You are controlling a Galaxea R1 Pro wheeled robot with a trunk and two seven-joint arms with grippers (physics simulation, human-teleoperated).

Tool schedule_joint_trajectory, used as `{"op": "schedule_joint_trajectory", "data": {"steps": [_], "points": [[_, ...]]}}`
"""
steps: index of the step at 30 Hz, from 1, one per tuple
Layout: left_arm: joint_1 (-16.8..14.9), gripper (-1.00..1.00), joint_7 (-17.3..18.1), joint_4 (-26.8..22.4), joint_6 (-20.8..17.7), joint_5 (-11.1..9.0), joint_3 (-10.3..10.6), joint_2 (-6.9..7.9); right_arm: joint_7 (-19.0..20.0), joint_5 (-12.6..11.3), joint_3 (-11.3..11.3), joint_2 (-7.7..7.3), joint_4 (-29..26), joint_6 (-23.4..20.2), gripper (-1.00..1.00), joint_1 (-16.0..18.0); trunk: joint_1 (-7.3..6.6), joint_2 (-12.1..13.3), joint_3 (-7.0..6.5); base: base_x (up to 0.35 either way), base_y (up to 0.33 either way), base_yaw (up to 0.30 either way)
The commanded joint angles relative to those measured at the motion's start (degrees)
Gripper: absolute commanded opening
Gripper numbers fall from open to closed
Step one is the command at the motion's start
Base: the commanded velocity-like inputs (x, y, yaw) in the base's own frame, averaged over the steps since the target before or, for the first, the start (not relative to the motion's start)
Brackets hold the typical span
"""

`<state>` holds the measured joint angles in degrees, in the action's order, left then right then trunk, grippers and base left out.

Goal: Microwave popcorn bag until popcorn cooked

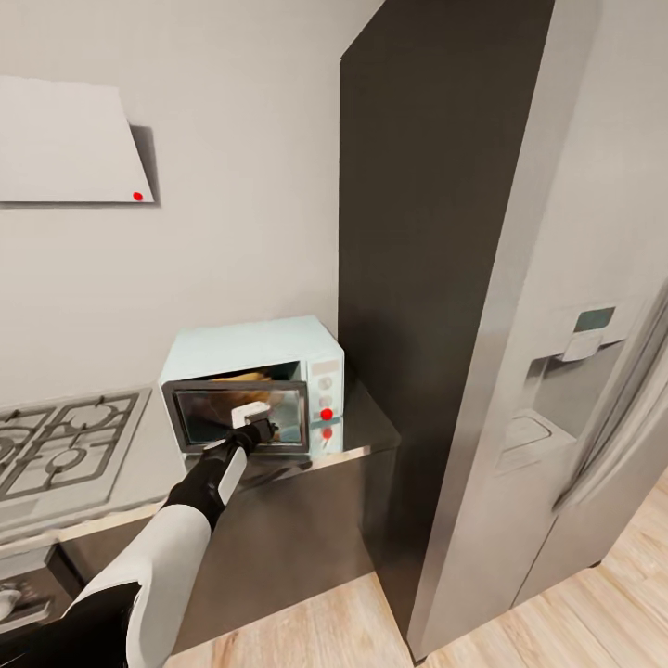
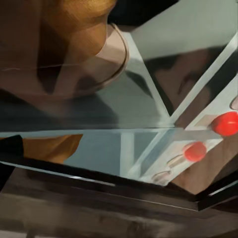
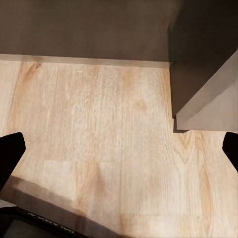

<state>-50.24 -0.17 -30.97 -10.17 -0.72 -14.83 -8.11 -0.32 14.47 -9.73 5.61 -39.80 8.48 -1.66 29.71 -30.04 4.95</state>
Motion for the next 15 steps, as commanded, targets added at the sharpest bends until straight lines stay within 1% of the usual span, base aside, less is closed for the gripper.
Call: {"op": "schedule_joint_trajectory", "data": {"steps": [1, 5, 8, 10, 15], "points": [[0.0, 1.0, 0.0, -0.1, -0.3, -0.1, -0.2, -0.06, 0.0, 0.5, 0.1, 0.01, -0.1, 0.0, 1.0, 0.0, 0.03, -0.1, 0.1, 0.016, 0.0, 0.0], [0.0, 1.0, 0.0, -0.1, -0.3, -0.1, -0.3, -0.06, 0.0, 0.5, 0.1, 0.01, -0.1, 0.0, 1.0, 0.0, 0.03, -0.1, 0.1, 0.032, -0.006, 0.0], [0.0, 1.0, 0.0, -0.1, -0.3, 0.0, -0.3, -0.06, 0.0, 0.5, 0.1, 0.01, -0.1, 0.0, 1.0, 0.0, 0.03, -0.1, 0.1, 0.224, -0.101, 0.0], [0.0, 1.0, 0.0, -0.1, -0.3, -0.1, -0.3, -0.06, 0.0, 0.5, 0.1, 0.01, -0.1, 0.0, 1.0, 0.0, 0.03, -0.1, 0.1, 0.108, -0.053, 0.0], [0.0, 1.0, 0.0, -0.1, -0.1, -0.1, -0.3, -0.04, 0.0, 0.5, 0.1, 0.01, 0.0, 0.0, 1.0, 0.0, 0.03, -0.1, 0.1, 0.013, -0.006, 0.0]]}}
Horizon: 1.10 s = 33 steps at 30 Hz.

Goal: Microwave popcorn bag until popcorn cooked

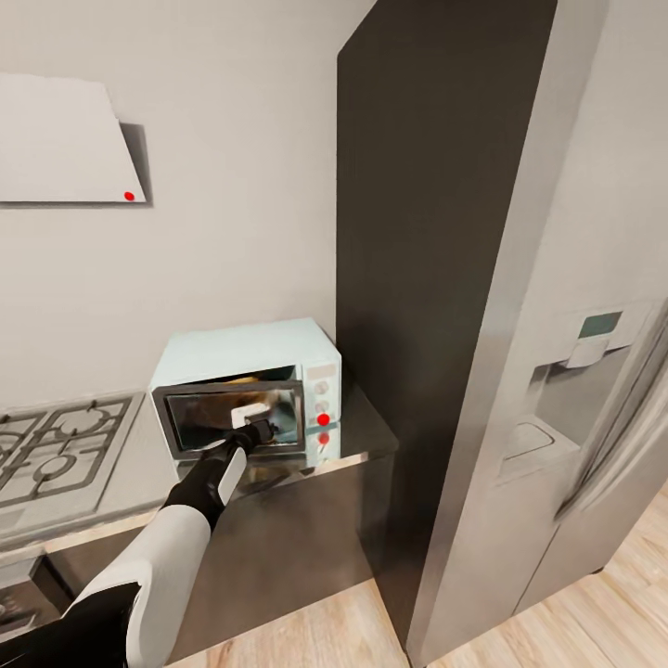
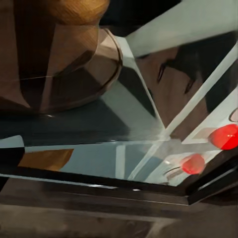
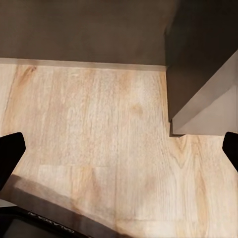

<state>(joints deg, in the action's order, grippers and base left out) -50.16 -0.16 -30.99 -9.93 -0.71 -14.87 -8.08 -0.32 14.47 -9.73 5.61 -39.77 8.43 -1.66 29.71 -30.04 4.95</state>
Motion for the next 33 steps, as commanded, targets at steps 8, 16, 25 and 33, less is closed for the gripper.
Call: {"op": "schedule_joint_trajectory", "data": {"steps": [8, 16, 25, 33], "points": [[0.0, 1.0, 0.0, -0.1, -0.4, -0.1, -0.2, -0.01, 0.0, 0.5, 0.1, 0.01, -0.1, 0.0, 1.0, 0.0, 0.03, -0.1, 0.1, 0.093, 0.0, 0.0], [0.0, 1.0, 0.1, -0.1, -0.3, -0.1, -0.3, 0.05, 0.0, 0.5, 0.1, 0.01, -0.1, 0.0, 1.0, 0.0, 0.03, -0.1, 0.1, 0.082, 0.0, 0.0], [0.0, 1.0, 0.1, -0.1, 0.0, -0.1, -0.3, 0.05, 0.0, 0.6, 0.1, 0.01, 0.0, 0.0, 1.0, 0.0, 0.03, -0.1, 0.1, 0.043, 0.0, 0.0], [0.0, 1.0, 0.1, -0.1, 0.0, -0.1, -0.3, 0.08, 0.0, 0.6, 0.1, 0.01, -0.1, 0.0, 1.0, 0.0, 0.03, -0.1, 0.1, 0.036, 0.0, 0.0]]}}
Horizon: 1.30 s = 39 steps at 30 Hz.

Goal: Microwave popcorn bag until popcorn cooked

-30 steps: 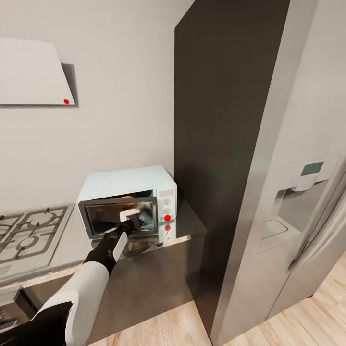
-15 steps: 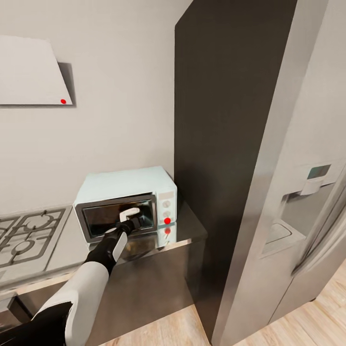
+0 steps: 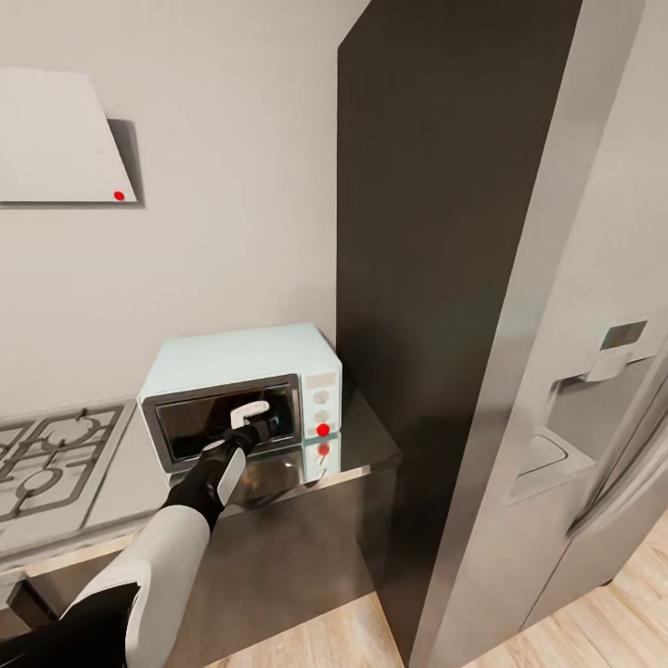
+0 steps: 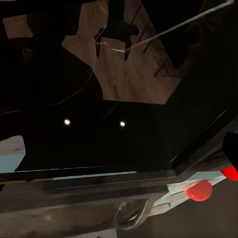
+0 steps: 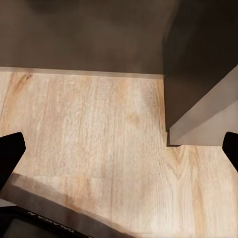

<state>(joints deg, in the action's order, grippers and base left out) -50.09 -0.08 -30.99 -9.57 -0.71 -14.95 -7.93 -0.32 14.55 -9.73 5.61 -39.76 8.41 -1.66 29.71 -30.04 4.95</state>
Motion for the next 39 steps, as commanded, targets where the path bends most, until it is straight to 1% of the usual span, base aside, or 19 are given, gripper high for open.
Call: {"op": "schedule_joint_trajectory", "data": {"steps": [1, 9, 24, 26, 28, 31, 33, 37, 39], "points": [[0.0, 1.0, 0.0, -0.1, -0.4, -0.1, -0.3, -0.06, 0.0, 0.5, 0.1, 0.01, -0.1, 0.1, 1.0, 0.0, 0.03, -0.1, 0.1, 0.0, 0.0, 0.0], [0.0, 1.0, 0.0, -0.1, -0.4, -0.1, -0.3, -0.06, 0.0, 0.5, 0.1, 0.01, -0.1, 0.0, 1.0, 0.0, 0.03, -0.1, 0.1, -0.011, 0.0, 0.0], [0.2, 1.0, 0.0, -0.1, -0.2, -0.1, -0.3, -0.06, 0.0, 0.4, 0.0, 0.01, -0.1, 0.1, 1.0, 0.0, 0.03, -0.1, 0.1, -0.329, 0.0, 0.0], [0.2, 1.0, 0.1, -0.1, -0.2, -0.1, -0.3, -0.06, 0.0, 0.4, -0.5, -0.03, -0.1, 0.2, 1.0, -0.1, 0.03, -0.1, 0.1, -0.345, 0.0, 0.0], [0.2, 1.0, 0.1, -0.1, -0.2, 0.0, -0.3, -0.06, 0.0, 0.4, -1.9, -0.11, 0.3, 0.3, 1.0, -0.1, 0.03, -0.1, 0.1, -0.346, 0.0, 0.0], [0.2, 1.0, 0.2, -0.2, -0.2, -0.1, -0.3, -0.06, 0.1, 0.4, -3.0, -0.09, 2.6, 0.3, 1.0, 0.0, 0.03, -0.1, 0.1, -0.346, 0.0, 0.0], [0.2, 1.0, 0.2, -0.2, -0.2, -0.1, -0.2, -0.06, 0.1, 0.3, -3.2, -0.13, 3.3, 0.6, 1.0, 0.0, 0.03, -0.1, 0.1, -0.347, 0.0, 0.0], [0.3, 1.0, 0.2, -0.2, -0.1, 0.0, -0.2, -0.06, 0.1, 0.4, -3.3, -0.23, 3.9, 2.9, 1.0, 0.0, 0.03, -0.1, 0.1, -0.347, 0.0, 0.0], [0.3, 1.0, 0.2, -0.2, -0.1, 0.1, -0.2, -0.06, 0.1, 0.5, -3.4, -0.25, 4.0, 3.2, 1.0, 0.0, 0.03, -0.1, 0.1, -0.348, 0.0, 0.0]]}}
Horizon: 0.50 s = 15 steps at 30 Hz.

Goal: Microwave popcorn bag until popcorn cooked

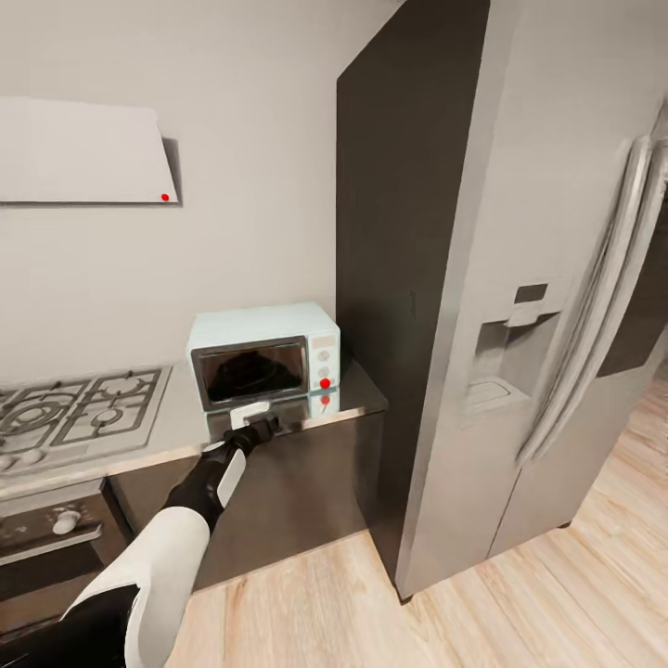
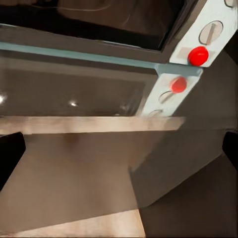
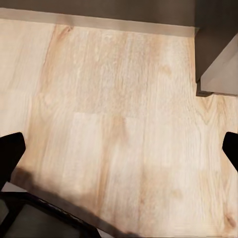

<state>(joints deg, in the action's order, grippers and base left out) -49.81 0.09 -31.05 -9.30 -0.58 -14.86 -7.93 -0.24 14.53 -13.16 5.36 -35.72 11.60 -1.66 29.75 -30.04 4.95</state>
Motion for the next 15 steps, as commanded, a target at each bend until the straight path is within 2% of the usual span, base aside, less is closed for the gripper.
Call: {"op": "schedule_joint_trajectory", "data": {"steps": [1, 4, 5, 7, 9, 12, 13, 14, 15], "points": [[0.0, 1.0, 0.0, -0.1, -0.4, -0.1, -0.3, -0.07, 0.0, 0.5, 0.1, 0.0, -0.1, 0.1, 1.0, 0.0, -0.01, -0.1, 0.1, -0.348, 0.0, 0.0], [0.1, 1.0, 0.2, -0.2, -0.4, -0.1, -0.3, -0.14, -0.1, 0.4, 0.2, 0.13, -0.1, 0.1, 1.0, 0.0, -0.01, -0.1, 0.1, -0.348, 0.0, 0.0], [1.5, 1.0, 0.2, -0.8, -0.3, -0.1, -0.1, -0.27, -0.1, 0.4, 0.2, 0.13, -0.1, 0.2, 1.0, 0.0, -0.01, -0.1, 0.1, -0.348, 0.0, 0.0], [5.6, 1.0, 0.3, -5.8, -0.1, -0.2, 0.7, -0.55, -0.1, 0.3, 0.2, 0.1, -0.1, 0.2, 1.0, 0.1, -0.01, -0.1, 0.1, -0.347, 0.0, 0.0], [12.7, 1.0, 0.4, -15.2, 0.0, -0.2, 3.8, -0.65, -0.1, 0.3, 0.3, 0.11, -0.2, 0.2, 1.0, 0.1, -0.01, -0.1, 0.1, -0.317, 0.0, 0.0], [25.0, 1.0, 0.1, -29.9, 0.0, -0.2, 10.2, -0.48, -0.2, 0.3, 0.5, 0.16, -0.6, 0.2, 1.0, 0.2, -0.01, -0.1, 0.1, -0.135, 0.0, 0.0], [31.0, 1.0, -0.2, -35.3, 0.0, -0.2, 12.3, -0.5, -0.4, 0.2, 0.7, 0.2, -0.9, 0.3, 1.0, 0.2, -0.01, -0.1, 0.1, -0.033, 0.0, 0.0], [36.1, 1.0, -0.3, -37.5, 0.0, -0.2, 12.9, -0.36, -0.5, -0.2, 1.1, 0.24, -1.1, 0.3, 1.0, 0.9, -0.01, -0.1, 0.1, -0.014, 0.0, 0.0], [37.3, 1.0, -0.2, -37.8, 0.0, -0.3, 13.0, -0.3, -0.5, -0.4, 1.3, 0.24, -1.1, 0.3, 1.0, 1.1, -0.01, -0.1, 0.1, -0.011, 0.0, 0.0]]}}
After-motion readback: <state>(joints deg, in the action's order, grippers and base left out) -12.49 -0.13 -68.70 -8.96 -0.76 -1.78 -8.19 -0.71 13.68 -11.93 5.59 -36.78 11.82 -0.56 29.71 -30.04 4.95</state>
